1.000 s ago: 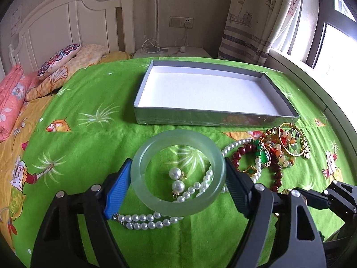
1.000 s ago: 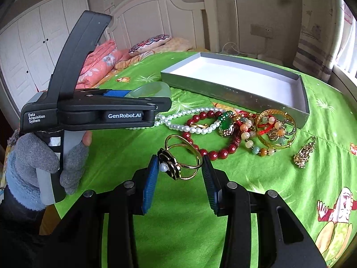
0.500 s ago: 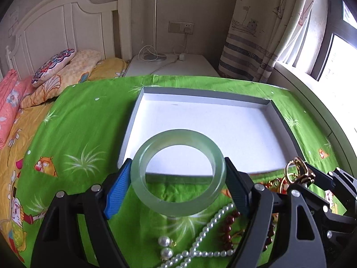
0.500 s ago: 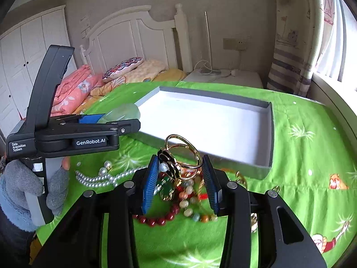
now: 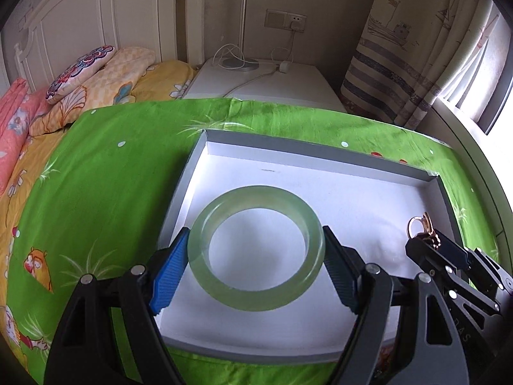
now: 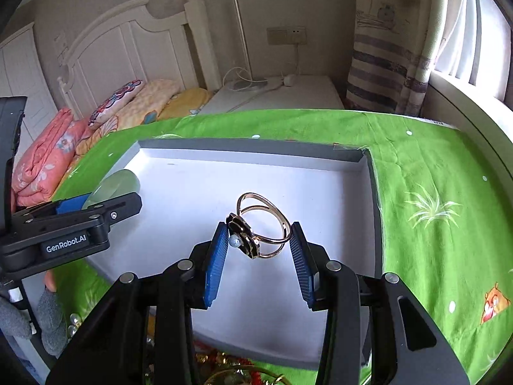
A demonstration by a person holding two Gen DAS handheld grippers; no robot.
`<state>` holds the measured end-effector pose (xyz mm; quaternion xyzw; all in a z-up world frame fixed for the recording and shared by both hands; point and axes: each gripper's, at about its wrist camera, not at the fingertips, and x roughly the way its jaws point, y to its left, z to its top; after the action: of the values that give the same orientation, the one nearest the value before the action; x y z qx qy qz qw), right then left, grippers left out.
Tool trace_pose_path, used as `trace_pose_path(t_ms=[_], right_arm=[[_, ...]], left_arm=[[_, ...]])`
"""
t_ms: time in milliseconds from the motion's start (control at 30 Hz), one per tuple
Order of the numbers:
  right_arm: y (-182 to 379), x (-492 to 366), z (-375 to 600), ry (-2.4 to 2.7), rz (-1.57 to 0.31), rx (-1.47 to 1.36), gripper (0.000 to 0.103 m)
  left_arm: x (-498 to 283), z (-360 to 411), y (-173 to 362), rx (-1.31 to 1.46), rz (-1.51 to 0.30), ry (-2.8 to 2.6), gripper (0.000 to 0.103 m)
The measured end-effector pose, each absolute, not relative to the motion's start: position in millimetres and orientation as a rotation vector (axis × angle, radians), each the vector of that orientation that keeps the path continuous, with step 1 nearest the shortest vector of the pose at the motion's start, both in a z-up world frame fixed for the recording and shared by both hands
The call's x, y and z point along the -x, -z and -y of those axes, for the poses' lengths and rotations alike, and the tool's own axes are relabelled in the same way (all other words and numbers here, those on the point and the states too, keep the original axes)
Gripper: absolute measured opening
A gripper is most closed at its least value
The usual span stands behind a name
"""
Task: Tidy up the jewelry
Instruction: 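Carry the ring into the white box with the right gripper while the left gripper places the jade bangle there, then move the open right gripper to the gold bangle in the pile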
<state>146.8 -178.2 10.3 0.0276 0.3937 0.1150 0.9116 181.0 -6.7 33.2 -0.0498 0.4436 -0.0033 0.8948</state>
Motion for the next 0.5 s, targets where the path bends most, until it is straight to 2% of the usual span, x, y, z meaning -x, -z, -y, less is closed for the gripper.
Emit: trace_pose_path(t_ms=[67,133,200,300,500], right_arm=[[-8,-154,179,-0.223,-0.827,-0.079,0.043],[-9,-151,181,-0.239,-0.837,-0.108,0.057],[-13,-138,182,-0.269,-0.812,-0.114,0.062],[-18,-113,187,-0.298,-0.792,-0.099,0.062],[-18,-57,201,-0.328,-0.735,-0.072,0.062]], left_arm=[[-181,1,-29,0.139,-0.93,0.011,0.079],[-170,-4,-31,0.153,-0.897,0.026,0.079],[-154,-7,-38,0.125,-0.862,0.02,0.082],[-123,-12,-47,0.099,-0.807,0.02,0.089],[-61,-17,-47,0.09,-0.78,0.025,0.092]])
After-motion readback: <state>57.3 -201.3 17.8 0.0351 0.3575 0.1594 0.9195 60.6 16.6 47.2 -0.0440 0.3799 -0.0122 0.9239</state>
